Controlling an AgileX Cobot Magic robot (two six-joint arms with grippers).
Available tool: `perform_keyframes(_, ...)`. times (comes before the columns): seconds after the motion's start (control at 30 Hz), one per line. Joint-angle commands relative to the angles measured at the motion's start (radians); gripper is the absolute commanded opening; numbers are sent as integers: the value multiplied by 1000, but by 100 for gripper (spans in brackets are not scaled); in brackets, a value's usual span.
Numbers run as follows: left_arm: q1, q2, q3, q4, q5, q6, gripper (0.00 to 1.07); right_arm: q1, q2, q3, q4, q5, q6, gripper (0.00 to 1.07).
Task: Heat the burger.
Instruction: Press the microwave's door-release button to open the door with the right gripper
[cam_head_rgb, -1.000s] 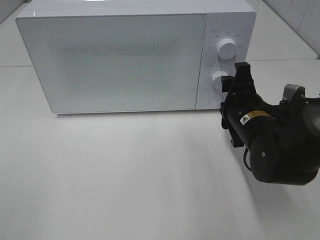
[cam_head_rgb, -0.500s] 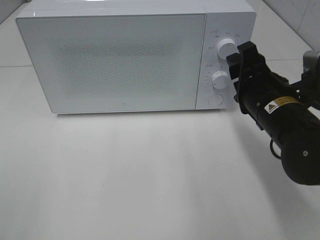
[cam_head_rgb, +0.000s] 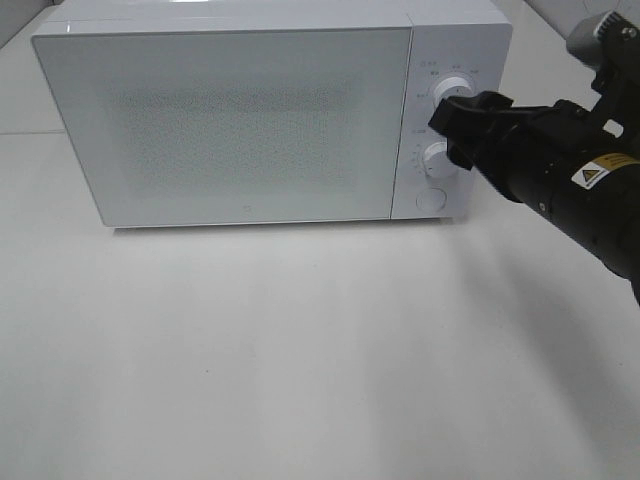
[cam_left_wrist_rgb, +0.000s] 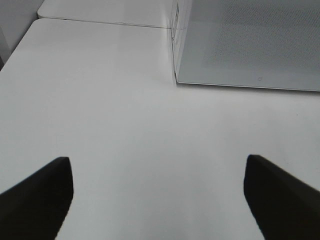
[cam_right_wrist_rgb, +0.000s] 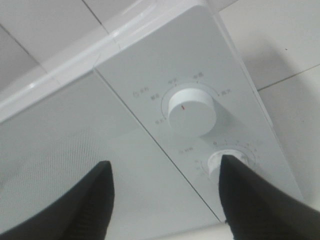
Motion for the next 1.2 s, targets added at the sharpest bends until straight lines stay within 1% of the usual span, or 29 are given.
perform_keyframes(0.03,0,-17,1,-6,6,1,85,-3,-49,-2,-10,138,-161,60)
perform_keyframes(0.07,0,-17,1,-6,6,1,85,-3,-49,-2,-10,138,-161,60)
perform_keyframes(0.13,0,-17,1,-6,6,1,85,-39,-90,-4,-12,293,-230,66)
perform_keyframes(0.17,0,-17,1,-6,6,1,85,-39,-90,-4,-12,293,-230,66)
perform_keyframes(0.23,0,-17,1,-6,6,1,85,-74,-128,-4,-40,411,-293,73)
perform_keyframes(0.27,0,-17,1,-6,6,1,85,-74,-128,-4,-40,411,-293,73)
perform_keyframes(0.3,0,-17,1,-6,6,1,85,-81,-138,-4,-48,454,-311,75)
perform_keyframes(0.33,0,-17,1,-6,6,1,85,-99,-162,-10,-69,555,-350,79)
perform_keyframes(0.37,0,-17,1,-6,6,1,85,-99,-162,-10,-69,555,-350,79)
perform_keyframes(0.4,0,-17,1,-6,6,1,85,-109,-172,-15,-83,599,-358,80)
perform_keyframes(0.43,0,-17,1,-6,6,1,85,-130,-193,-31,-91,699,-375,79)
perform_keyframes(0.47,0,-17,1,-6,6,1,85,-130,-193,-31,-91,699,-375,79)
perform_keyframes(0.53,0,-17,1,-6,6,1,85,-163,-220,-61,-91,851,-391,77)
perform_keyframes(0.63,0,-17,1,-6,6,1,85,-176,-229,-73,-96,901,-394,76)
perform_keyframes(0.67,0,-17,1,-6,6,1,85,-197,-248,-92,-130,990,-392,76)
perform_keyframes(0.7,0,-17,1,-6,6,1,85,-204,-260,-103,-155,1033,-387,76)
perform_keyframes(0.73,0,-17,1,-6,6,1,85,-204,-260,-103,-155,1033,-387,76)
perform_keyframes(0.8,0,-17,1,-6,6,1,85,-222,-308,-152,-273,1181,-322,76)
perform_keyframes(0.83,0,-17,1,-6,6,1,85,-222,-308,-152,-273,1181,-322,76)
perform_keyframes(0.87,0,-17,1,-6,6,1,85,-223,-322,-166,-315,1220,-286,76)
perform_keyframes(0.9,0,-17,1,-6,6,1,85,-223,-349,-181,-400,1281,-217,76)
perform_keyframes(0.93,0,-17,1,-6,6,1,85,-223,-349,-181,-400,1281,-217,76)
perform_keyframes(0.97,0,-17,1,-6,6,1,85,-223,-366,-182,-440,1302,-182,76)
perform_keyframes(1.0,0,-17,1,-6,6,1,85,-223,-398,-182,-519,1352,-127,76)
perform_keyframes(1.03,0,-17,1,-6,6,1,85,-223,-398,-182,-519,1352,-127,76)
perform_keyframes(1.07,0,-17,1,-6,6,1,85,-223,-417,-182,-547,1380,-102,76)
perform_keyframes(1.1,0,-17,1,-6,6,1,85,-223,-458,-182,-595,1452,-67,76)
perform_keyframes(1.13,0,-17,1,-6,6,1,85,-223,-458,-182,-595,1452,-67,76)
perform_keyframes(1.2,0,-17,1,-6,6,1,85,-223,-514,-182,-646,1535,-44,76)
